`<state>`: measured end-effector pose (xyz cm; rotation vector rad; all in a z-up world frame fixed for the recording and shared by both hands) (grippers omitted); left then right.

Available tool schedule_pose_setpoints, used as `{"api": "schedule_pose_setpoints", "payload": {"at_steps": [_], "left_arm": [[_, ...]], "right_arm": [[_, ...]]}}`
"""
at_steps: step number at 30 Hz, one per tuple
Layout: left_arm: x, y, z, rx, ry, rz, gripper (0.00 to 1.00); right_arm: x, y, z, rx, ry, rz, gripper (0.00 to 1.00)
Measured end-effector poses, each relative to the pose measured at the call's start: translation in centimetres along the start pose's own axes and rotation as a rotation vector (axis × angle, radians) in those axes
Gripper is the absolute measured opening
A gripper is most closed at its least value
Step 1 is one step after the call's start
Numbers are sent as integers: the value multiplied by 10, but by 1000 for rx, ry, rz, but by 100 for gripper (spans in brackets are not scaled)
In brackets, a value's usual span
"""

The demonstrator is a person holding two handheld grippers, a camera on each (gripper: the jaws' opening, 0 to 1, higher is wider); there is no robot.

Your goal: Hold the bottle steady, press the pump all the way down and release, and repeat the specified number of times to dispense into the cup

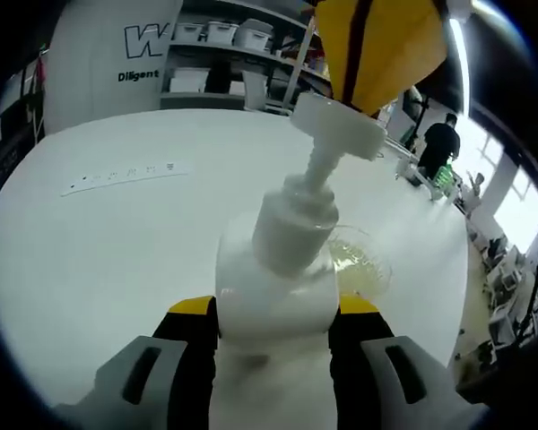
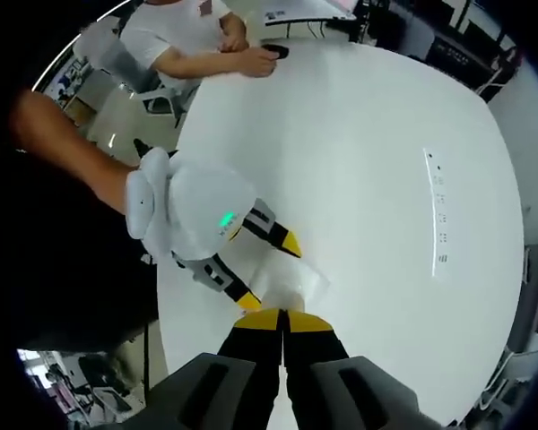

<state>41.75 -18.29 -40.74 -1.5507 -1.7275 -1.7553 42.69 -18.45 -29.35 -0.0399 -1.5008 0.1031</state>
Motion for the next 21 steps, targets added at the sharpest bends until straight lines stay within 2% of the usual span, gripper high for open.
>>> {"api": "schedule_pose_setpoints", "payload": {"at_steps": [3, 11, 21], "left_arm": [[0, 0, 1, -1, -2, -1, 47], [1, 0, 0, 0, -4, -6, 47], [0, 0, 0, -4, -9, -7, 47]], "right_arm": [[-1, 0, -2, 42, -16, 27, 0], [-1, -1, -5, 7, 38, 19, 0], [-2, -1, -6, -65, 66, 0, 0]]}}
Point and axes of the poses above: the point that each gripper's makers call its tool centre point, and the gripper's own axes: x roughly backward along the fingers, z roughly to its left, y roughly out of its top, the point moved 1 cm from there along x, roughly backward along the fingers, and after that the axes turned 13 degrees about z, right-handed, at the moved point
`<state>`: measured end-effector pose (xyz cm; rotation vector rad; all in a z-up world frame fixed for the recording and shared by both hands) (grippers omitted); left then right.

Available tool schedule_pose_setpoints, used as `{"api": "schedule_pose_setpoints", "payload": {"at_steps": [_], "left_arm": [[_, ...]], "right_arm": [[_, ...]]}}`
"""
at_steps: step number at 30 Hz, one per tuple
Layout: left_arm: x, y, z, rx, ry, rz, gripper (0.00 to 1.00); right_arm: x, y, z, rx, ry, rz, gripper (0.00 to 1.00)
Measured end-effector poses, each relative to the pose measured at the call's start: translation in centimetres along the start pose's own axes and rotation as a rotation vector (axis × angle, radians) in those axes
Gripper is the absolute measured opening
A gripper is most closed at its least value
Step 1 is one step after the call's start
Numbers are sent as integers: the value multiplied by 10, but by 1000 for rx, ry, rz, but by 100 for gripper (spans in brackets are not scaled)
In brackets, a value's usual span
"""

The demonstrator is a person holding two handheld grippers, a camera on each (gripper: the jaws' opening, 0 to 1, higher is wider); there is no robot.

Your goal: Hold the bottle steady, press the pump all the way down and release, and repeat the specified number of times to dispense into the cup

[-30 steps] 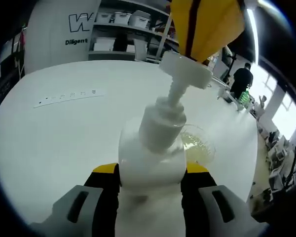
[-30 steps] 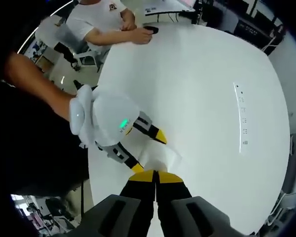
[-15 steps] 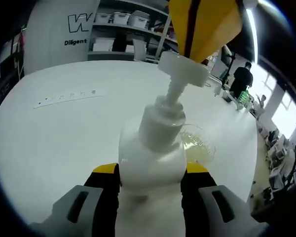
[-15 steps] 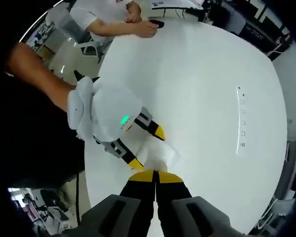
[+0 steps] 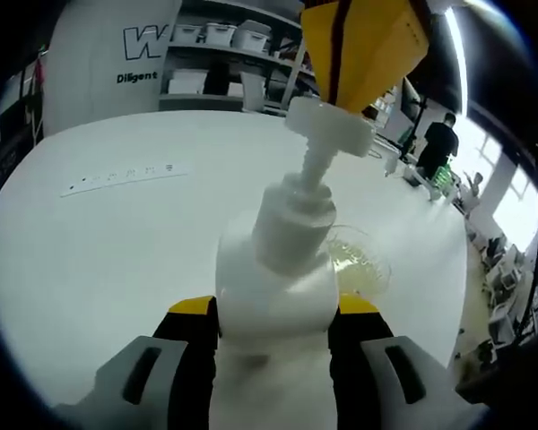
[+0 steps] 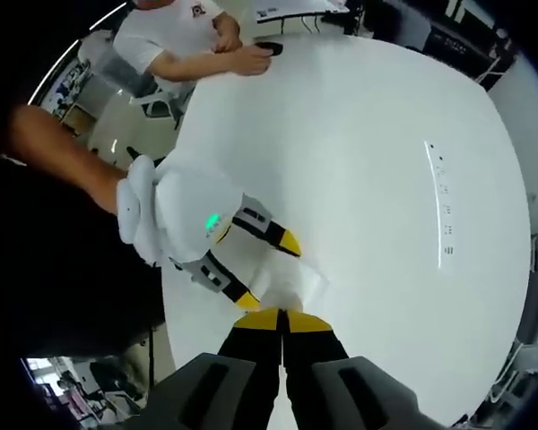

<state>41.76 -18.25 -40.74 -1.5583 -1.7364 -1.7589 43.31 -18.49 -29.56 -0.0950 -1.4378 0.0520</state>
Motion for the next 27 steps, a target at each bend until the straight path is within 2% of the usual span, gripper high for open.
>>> {"api": "schedule_pose_setpoints", "payload": {"at_steps": [27], "left_arm": [[1, -1, 1, -28, -26, 3, 47]], "right_arm": [[-4, 2, 2, -12, 0, 20, 0]]}}
Point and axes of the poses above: the point that each gripper's makers call its tool centre point, and the gripper's own axes: x roughly backward along the fingers, z roughly to its left, y roughly out of its top, the point moved 1 cm from there along x, roughly backward along the fingers, and after that the axes turned 13 degrees about z, right-handed, at the moved point
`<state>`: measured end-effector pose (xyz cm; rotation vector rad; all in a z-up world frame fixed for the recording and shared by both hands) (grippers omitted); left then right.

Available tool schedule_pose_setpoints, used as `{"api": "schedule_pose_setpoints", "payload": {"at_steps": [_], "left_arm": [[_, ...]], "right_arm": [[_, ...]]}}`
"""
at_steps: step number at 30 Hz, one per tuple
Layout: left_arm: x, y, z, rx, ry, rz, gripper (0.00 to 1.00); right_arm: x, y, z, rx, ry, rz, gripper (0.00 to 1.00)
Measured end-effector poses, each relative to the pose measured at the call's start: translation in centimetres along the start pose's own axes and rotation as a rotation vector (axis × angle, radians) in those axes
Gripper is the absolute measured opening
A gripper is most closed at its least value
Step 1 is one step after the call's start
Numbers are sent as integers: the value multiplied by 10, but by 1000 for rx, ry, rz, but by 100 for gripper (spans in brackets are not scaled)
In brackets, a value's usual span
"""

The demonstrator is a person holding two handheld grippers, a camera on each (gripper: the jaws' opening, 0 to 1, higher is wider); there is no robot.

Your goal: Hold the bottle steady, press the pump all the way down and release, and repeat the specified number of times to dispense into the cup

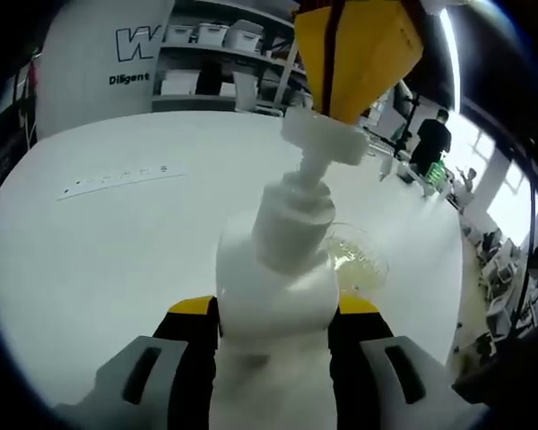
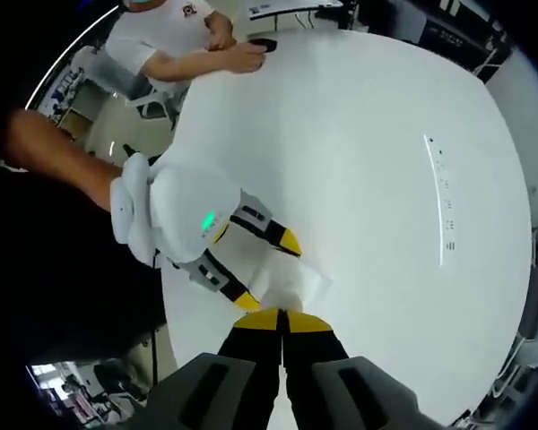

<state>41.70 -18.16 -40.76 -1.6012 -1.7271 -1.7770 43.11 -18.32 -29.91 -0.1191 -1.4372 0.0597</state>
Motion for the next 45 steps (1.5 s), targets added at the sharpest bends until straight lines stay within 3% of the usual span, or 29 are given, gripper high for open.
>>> {"api": "schedule_pose_setpoints", "payload": {"at_steps": [24, 35, 45], "left_arm": [[0, -1, 0, -8, -14, -1, 47], [0, -2, 1, -18, -22, -8, 47], [0, -3, 1, -28, -26, -5, 47]], "right_arm": [[-6, 3, -1, -13, 17, 5, 0], [-2, 6, 3, -51, 13, -69, 0], [7, 3, 6, -26, -6, -45, 0]]}}
Point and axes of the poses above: the point that each gripper's makers call its tool centre point, and the gripper's own axes: x roughly backward along the fingers, z roughly to its left, y roughly out of its top, the point moved 1 cm from there along x, roughly backward along the fingers, and after that the axes turned 13 degrees about z, right-handed, at the moved point
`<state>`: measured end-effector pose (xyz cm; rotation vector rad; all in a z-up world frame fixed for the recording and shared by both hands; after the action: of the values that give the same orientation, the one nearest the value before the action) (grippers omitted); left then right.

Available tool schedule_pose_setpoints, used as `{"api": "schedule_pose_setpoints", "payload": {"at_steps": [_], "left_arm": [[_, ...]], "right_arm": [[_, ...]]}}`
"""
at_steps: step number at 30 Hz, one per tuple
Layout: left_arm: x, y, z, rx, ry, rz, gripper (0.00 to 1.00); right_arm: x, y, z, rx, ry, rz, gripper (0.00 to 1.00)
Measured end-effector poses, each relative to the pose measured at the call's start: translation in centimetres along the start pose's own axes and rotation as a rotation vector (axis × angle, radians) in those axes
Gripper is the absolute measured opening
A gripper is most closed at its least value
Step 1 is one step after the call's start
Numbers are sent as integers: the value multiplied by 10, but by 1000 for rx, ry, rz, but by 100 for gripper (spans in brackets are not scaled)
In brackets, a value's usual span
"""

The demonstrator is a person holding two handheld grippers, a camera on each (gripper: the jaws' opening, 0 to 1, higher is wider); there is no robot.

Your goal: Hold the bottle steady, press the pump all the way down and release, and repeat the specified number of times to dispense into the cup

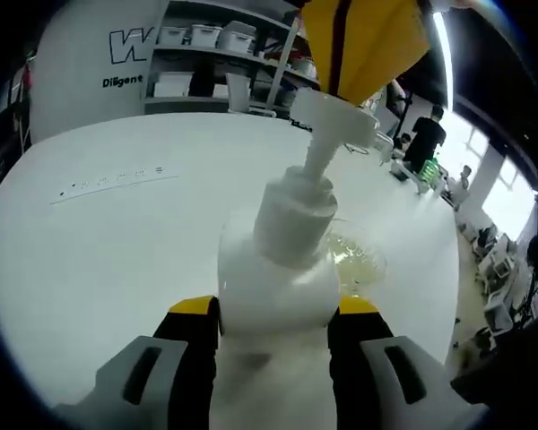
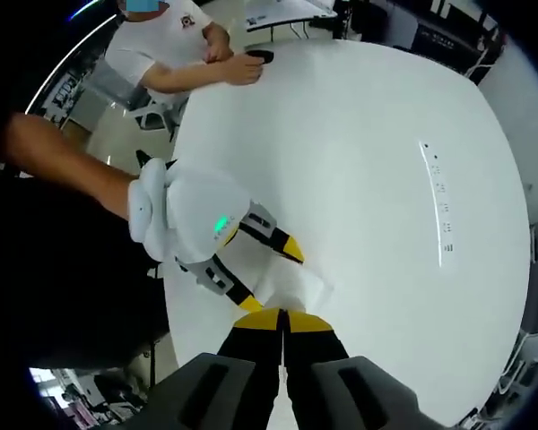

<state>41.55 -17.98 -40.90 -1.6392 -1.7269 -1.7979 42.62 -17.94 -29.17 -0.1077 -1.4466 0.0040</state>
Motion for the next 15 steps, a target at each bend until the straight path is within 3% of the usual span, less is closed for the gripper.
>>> {"api": "schedule_pose_setpoints", "payload": {"at_steps": [10, 15], "left_arm": [[-1, -1, 1, 0, -1, 1, 47], [0, -2, 1, 1, -6, 1, 47]], "right_arm": [[0, -9, -3, -24, 25, -7, 0], [-1, -7, -1, 7, 7, 7, 0]]}}
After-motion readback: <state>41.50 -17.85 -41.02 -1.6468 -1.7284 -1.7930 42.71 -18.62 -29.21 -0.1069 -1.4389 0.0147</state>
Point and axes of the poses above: the point that each gripper's makers call its tool centre point, and the gripper's own axes: x roughly backward along the fingers, z roughly to its left, y roughly out of its top, the point moved 1 cm from there along x, roughly backward along the fingers, and after that the axes turned 13 degrees about z, right-handed, at the moved point
